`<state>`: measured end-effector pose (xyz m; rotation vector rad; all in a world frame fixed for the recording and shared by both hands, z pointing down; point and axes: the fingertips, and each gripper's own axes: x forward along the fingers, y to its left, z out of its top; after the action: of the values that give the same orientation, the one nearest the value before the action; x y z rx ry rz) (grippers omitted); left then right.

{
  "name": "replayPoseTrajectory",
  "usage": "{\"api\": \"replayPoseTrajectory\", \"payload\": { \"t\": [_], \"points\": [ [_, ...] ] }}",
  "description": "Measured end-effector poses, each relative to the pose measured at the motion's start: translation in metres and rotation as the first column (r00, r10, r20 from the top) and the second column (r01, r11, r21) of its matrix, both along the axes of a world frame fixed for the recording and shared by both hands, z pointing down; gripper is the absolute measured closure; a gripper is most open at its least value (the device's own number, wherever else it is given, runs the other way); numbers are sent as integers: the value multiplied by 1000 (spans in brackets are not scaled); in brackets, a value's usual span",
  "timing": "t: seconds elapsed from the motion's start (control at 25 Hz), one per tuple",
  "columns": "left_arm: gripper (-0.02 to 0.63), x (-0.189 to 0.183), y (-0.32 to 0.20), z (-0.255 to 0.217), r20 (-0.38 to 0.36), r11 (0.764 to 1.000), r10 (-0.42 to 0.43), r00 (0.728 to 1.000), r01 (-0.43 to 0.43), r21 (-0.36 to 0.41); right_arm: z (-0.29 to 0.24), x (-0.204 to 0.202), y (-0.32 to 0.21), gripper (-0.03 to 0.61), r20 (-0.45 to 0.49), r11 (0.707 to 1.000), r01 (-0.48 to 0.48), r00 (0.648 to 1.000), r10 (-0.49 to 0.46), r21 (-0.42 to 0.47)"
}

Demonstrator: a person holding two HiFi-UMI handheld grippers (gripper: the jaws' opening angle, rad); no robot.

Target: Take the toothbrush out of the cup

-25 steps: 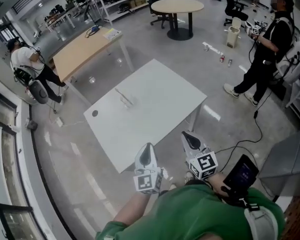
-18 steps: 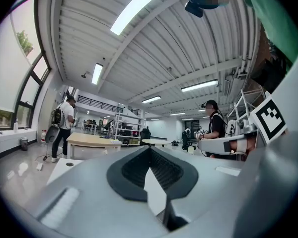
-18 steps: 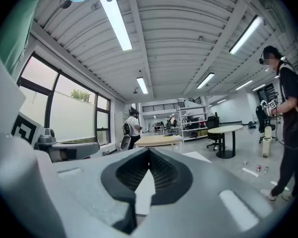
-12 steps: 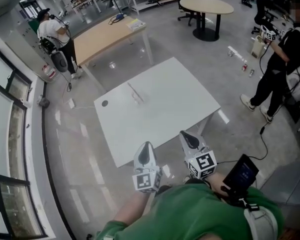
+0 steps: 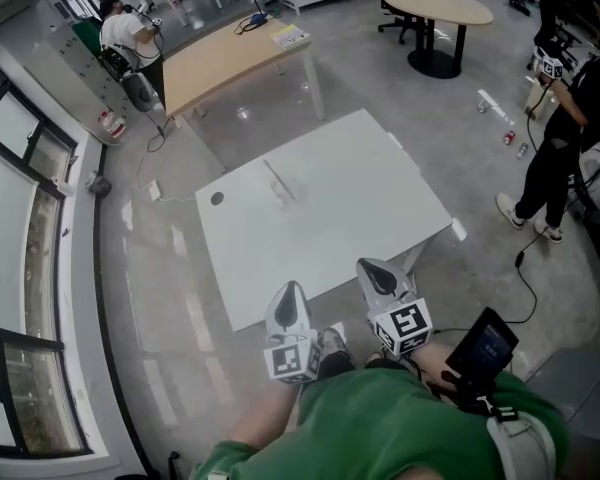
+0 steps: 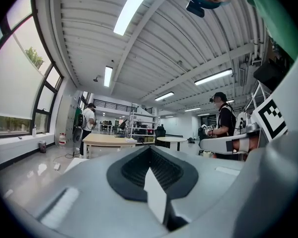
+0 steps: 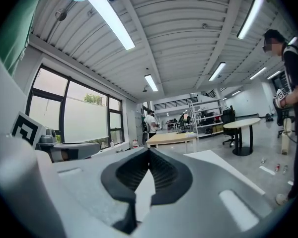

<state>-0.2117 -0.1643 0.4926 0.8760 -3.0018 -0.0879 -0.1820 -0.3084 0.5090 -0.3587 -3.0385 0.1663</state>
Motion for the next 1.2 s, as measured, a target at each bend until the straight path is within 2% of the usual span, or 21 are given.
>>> {"api": "replayPoseTrajectory", "payload": {
  "t": [0.24,0.44,0.72,0.96,1.2],
  "points": [
    [607,-37,1,12,-16,1000,6,1000,-5,9,3,-34,4,575,-11,1000,-1,1000,2,16],
    [607,-84,2,21,-21,999,32,999,-32,16,11,-79,9,575,-20,999,-9,1000,10,41],
    [607,-130,19,10,-29,997,68,997,-67,24,5,-123,32,575,-32,998,-24,999,26,60],
    [607,-140,15,28,-18,994,112,994,-112,1,6,-136,31,575,-35,996,-51,998,54,68],
    [607,-155,20,15,-42,993,118,992,-117,25,1,-152,42,575,-46,995,-48,998,52,83]
  ]
}}
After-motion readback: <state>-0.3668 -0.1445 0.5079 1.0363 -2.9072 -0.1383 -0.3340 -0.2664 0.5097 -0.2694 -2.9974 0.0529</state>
